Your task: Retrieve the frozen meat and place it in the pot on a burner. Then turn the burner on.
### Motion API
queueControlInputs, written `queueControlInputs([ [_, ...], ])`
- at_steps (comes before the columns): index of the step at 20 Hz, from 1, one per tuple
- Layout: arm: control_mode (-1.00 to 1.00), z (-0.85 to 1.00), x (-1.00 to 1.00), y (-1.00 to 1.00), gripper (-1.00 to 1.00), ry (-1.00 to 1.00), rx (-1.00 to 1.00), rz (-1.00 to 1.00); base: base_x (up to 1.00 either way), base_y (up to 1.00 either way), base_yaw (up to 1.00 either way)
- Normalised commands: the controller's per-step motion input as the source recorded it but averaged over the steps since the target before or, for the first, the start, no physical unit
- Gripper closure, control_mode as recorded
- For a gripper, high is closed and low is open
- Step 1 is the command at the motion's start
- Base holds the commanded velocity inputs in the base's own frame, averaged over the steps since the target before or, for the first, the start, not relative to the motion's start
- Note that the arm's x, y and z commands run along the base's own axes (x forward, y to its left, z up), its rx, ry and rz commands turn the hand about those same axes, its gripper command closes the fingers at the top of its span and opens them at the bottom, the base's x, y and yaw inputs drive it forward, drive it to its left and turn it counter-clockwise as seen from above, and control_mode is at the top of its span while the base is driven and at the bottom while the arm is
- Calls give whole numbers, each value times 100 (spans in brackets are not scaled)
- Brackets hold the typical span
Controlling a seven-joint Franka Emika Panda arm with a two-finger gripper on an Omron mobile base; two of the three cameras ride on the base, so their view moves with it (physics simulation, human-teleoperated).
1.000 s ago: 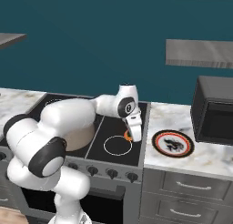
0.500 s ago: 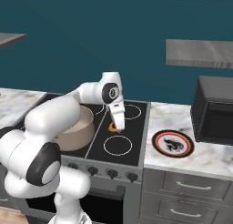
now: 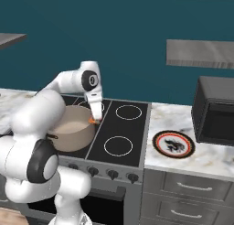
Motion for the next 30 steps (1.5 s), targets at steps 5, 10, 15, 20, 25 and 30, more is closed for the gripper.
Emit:
queueControlInputs([
  [5,-100,3,13,80,100,3,11,1,0,0,0],
  [10,-100,0,19,91,100,0,12,3,0,0,0],
  [15,-100,-9,27,84,100,-2,1,0,0,0,0],
  [20,-100,-22,18,16,100,-14,0,0,0,0,0],
  [25,-100,-43,21,0,100,-19,0,0,0,0,0],
  [30,-100,-39,4,0,100,-8,0,1,0,0,0],
])
